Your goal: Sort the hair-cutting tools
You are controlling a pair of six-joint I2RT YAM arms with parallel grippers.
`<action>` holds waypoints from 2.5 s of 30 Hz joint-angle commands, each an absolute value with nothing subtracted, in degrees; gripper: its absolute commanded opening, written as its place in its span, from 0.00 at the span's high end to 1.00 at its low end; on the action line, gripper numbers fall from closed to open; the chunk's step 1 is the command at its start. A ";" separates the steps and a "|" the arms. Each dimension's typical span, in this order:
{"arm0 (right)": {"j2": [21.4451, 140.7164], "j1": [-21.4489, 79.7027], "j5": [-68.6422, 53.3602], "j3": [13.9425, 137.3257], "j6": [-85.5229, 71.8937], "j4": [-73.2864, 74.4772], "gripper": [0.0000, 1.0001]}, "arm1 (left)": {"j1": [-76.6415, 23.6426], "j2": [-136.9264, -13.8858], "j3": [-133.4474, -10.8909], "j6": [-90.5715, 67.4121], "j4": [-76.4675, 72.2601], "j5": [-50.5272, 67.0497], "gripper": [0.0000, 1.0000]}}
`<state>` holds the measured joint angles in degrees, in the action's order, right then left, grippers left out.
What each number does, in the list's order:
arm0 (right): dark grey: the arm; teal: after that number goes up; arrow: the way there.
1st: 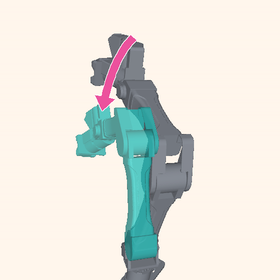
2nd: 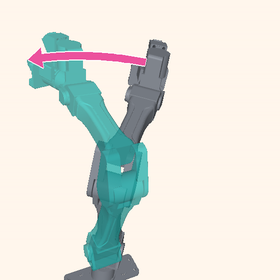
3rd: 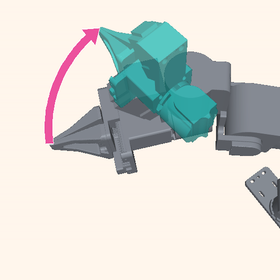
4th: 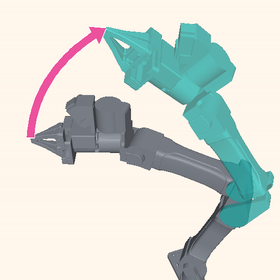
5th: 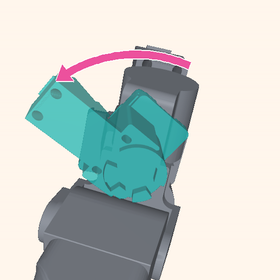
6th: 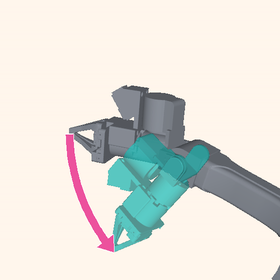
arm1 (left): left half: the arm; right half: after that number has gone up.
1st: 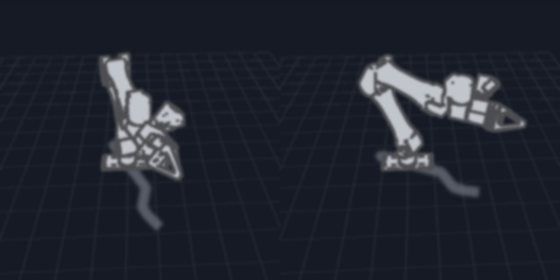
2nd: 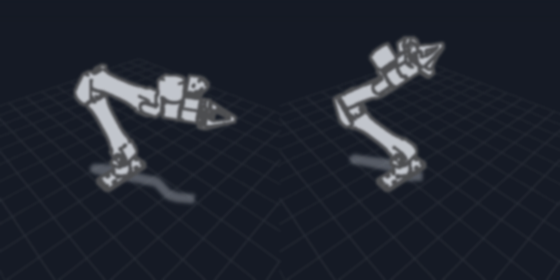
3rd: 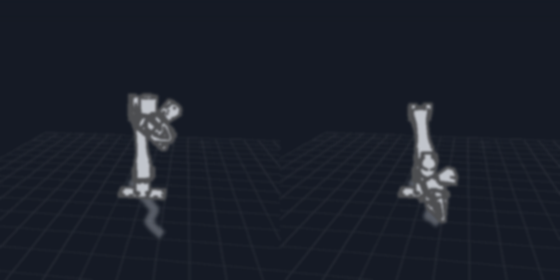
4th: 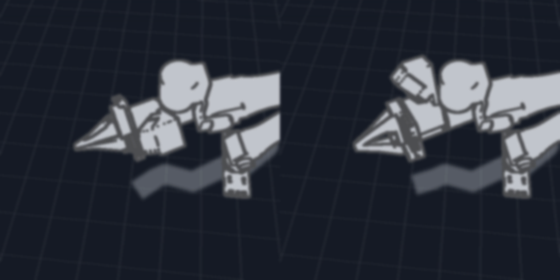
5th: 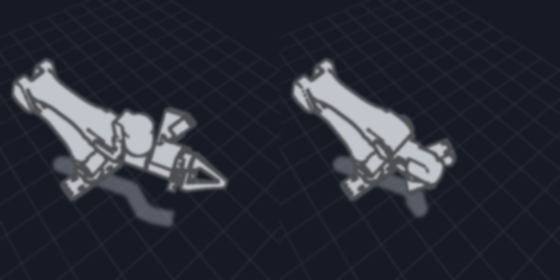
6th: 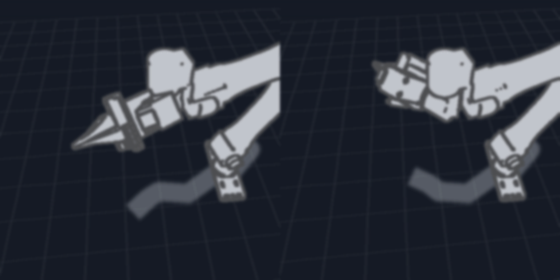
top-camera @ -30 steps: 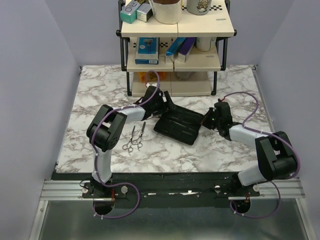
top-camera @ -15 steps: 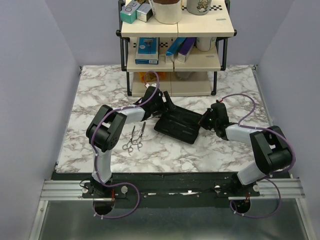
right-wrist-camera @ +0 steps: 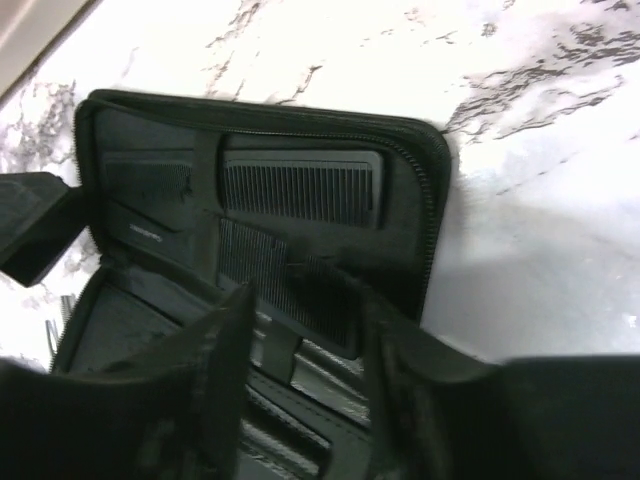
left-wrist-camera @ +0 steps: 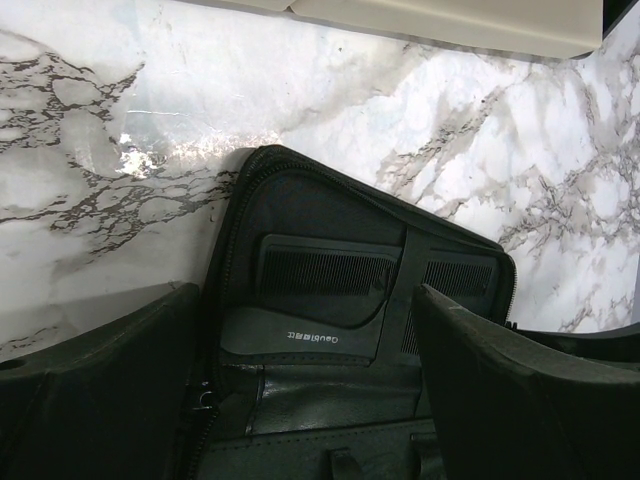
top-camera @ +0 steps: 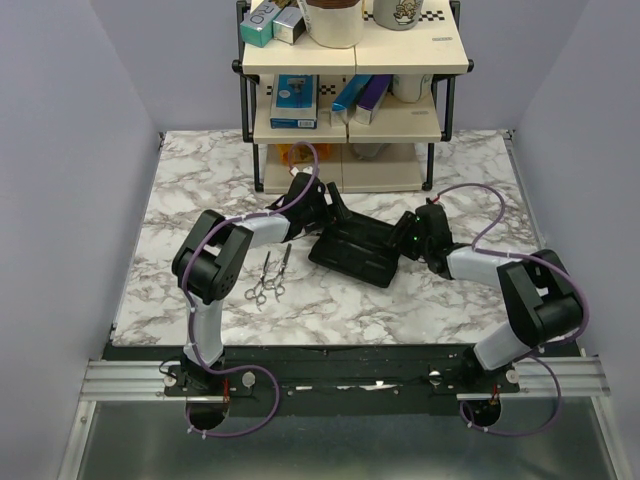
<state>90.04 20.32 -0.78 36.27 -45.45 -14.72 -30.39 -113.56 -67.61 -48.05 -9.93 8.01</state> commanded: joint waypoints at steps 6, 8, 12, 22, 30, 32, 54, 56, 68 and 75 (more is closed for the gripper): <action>83.16 20.92 7.47 37.79 -39.11 -1.50 0.38 | -31.11 -111.97 -66.62 -48.95 -6.33 9.75 0.08; 81.57 20.92 9.13 39.19 -37.53 2.43 0.37 | -31.02 -111.71 -66.62 -48.96 -6.24 9.76 0.09; 77.70 21.00 11.77 42.10 -34.90 7.99 0.37 | -30.76 -111.01 -66.71 -48.78 -5.89 9.67 0.09; 68.38 26.70 3.70 46.66 -26.81 15.02 0.37 | -30.67 -106.27 -65.92 -46.76 -0.10 6.69 0.09; 68.55 39.09 6.41 49.30 -27.51 16.52 0.37 | -29.45 -93.44 -65.22 -42.89 14.14 -7.54 0.07; 72.05 44.63 12.09 51.49 -29.52 18.62 0.37 | -29.01 -88.63 -63.64 -42.63 17.47 -8.87 0.06; 115.74 63.37 30.85 93.85 -60.11 36.91 0.35 | -25.31 -41.23 -50.72 -37.18 42.71 -15.90 0.03; 118.99 63.89 31.29 96.05 -61.25 38.75 0.35 | -25.31 -39.04 -50.10 -37.26 44.46 -16.78 0.03; 132.36 64.69 32.26 112.49 -65.04 48.16 0.35 | -25.40 -34.01 -48.78 -35.68 46.49 -17.31 0.03; 135.26 64.60 32.08 114.52 -66.80 51.15 0.35 | -25.40 -32.96 -49.13 -35.51 45.97 -16.44 0.03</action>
<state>132.90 64.03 29.41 112.49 -64.05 47.31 -25.50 -33.91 -48.97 -36.45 45.95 -15.99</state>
